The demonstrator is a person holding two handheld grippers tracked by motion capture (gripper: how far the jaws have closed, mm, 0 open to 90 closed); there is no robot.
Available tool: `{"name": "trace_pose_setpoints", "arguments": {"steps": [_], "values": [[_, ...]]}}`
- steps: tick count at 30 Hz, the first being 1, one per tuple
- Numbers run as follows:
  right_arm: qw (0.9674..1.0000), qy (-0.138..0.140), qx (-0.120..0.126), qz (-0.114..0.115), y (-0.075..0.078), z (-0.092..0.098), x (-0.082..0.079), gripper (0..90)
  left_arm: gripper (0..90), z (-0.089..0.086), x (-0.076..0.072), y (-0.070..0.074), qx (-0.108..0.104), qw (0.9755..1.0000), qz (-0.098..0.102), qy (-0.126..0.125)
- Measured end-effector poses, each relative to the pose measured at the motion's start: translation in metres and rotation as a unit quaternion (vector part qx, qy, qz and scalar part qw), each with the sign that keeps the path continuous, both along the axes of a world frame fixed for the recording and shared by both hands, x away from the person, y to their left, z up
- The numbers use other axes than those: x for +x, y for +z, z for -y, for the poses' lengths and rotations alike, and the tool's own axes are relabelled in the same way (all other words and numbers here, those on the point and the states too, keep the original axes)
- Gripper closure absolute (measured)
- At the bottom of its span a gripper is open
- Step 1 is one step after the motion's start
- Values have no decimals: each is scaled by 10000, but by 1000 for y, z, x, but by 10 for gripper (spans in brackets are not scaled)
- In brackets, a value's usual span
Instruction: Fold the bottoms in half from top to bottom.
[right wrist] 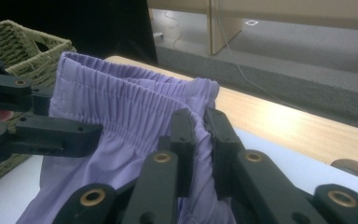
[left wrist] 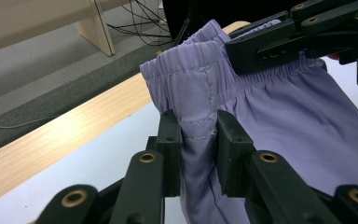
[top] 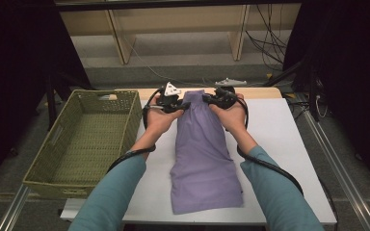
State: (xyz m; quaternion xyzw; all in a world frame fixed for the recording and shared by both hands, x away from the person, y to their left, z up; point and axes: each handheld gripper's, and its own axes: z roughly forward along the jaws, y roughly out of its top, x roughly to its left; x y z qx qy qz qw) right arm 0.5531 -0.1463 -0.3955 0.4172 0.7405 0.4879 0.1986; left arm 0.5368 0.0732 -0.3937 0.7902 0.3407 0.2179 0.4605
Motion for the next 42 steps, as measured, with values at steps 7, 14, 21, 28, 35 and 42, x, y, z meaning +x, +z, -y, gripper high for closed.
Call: {"name": "trace_pose_setpoints", "arguments": {"steps": [7,14,21,28,35,42], "values": [[9999,-23,-14,97,7,0,0,832,733,1,1,6,27,10000,77,-19],[9998,-41,-12,172,10,1,0,831,733,3,2,10,32,9999,119,-13],[9997,-53,1,245,12,2,1,831,734,4,3,13,18,9999,155,-46],[9995,-83,36,308,18,4,1,831,734,5,4,19,1,9997,246,-46],[9992,-99,49,374,23,4,1,830,734,4,5,22,-50,9996,272,-22],[9991,-94,54,419,25,4,1,830,734,4,5,25,-34,9995,319,-30]]}}
